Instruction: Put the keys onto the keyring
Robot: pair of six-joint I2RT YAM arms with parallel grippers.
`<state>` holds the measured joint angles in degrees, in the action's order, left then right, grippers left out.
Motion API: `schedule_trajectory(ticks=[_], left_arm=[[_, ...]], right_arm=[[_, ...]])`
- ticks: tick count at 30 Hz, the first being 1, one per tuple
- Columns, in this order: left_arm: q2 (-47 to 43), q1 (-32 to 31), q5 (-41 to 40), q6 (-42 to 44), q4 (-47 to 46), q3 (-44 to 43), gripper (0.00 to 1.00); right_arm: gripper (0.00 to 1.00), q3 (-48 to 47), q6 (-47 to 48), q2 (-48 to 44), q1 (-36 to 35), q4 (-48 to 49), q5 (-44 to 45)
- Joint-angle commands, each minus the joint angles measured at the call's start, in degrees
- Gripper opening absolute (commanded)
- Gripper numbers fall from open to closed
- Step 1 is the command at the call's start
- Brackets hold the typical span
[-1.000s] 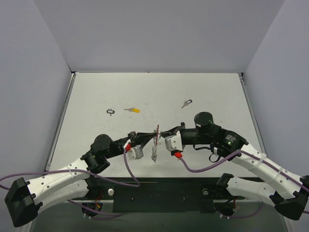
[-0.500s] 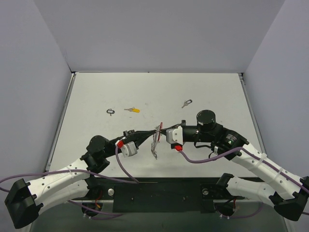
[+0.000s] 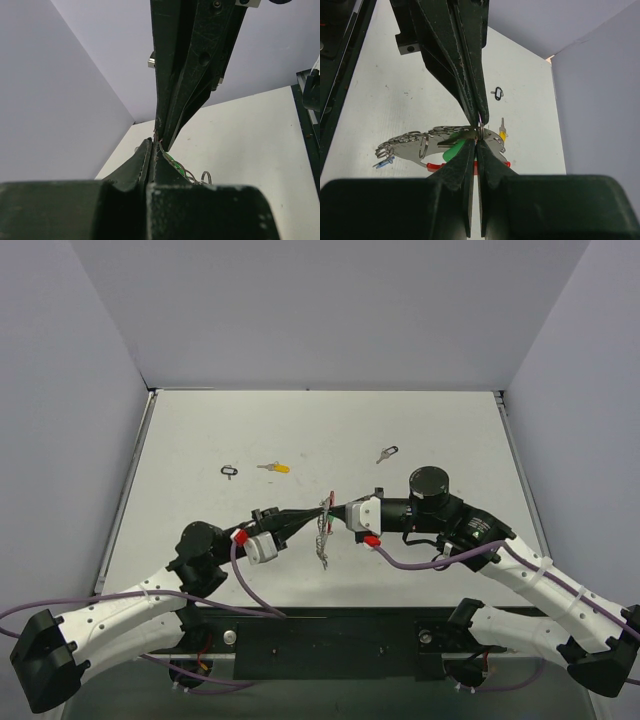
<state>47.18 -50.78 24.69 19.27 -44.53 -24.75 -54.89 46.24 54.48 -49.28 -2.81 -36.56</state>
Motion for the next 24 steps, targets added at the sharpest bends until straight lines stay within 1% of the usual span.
schedule_trajectory(ticks=[1, 5, 6, 13, 24], left_arm=[[-0.16, 1.38, 0.80, -3.70, -6.70, -0.74, 0.00], [0.54, 3.15, 3.87, -7.92, -10.30, -0.82, 0.00], [0.81, 3.41, 4.75, -8.36, -10.75, -0.91, 0.00], [2.83, 4.20, 11.16, -10.65, -15.32, -1.00, 0.00], [3.54, 4.55, 12.49, -13.29, -17.69, -1.17, 0.00]], right_arm=[[0.00, -2.06, -2.82, -1.48, 0.23, 3.52, -2.91], [0.00, -1.97, -3.43, -3.49, 2.08, 2.98, -4.48], [0.00, -2.06, -3.52, -3.68, 2.60, 1.42, -4.92], [0.00, -2.50, -5.02, -6.31, 3.92, 1.40, -6.95], [0.00, -1.88, -4.32, -6.31, 3.57, 2.02, -9.85]])
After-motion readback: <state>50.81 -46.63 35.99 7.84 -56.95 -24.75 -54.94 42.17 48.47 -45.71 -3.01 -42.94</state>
